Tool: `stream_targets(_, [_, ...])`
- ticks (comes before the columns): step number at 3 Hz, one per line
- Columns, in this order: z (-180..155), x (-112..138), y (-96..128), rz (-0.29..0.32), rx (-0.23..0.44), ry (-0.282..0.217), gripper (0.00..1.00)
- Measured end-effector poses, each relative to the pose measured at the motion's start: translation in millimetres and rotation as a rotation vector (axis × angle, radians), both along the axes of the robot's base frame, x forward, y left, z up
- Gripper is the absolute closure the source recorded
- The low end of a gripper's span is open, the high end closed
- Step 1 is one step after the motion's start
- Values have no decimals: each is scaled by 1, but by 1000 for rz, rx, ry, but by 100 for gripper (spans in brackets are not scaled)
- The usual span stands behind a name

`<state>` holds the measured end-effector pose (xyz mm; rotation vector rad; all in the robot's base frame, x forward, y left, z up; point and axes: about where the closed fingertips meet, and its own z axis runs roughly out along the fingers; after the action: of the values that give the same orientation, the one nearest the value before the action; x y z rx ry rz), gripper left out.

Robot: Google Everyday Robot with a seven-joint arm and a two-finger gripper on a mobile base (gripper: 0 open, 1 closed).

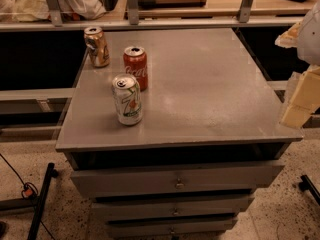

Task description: Knock 7up can over

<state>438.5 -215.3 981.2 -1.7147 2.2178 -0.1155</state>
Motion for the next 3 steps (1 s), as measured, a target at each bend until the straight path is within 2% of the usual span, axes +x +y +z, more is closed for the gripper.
stream_targets(1, [0, 0, 0, 0, 0, 0, 0])
stream_targets(2, [-17, 9, 17, 35, 47, -15, 0])
stream_targets(3, [-61, 21, 58, 105, 196, -24, 0])
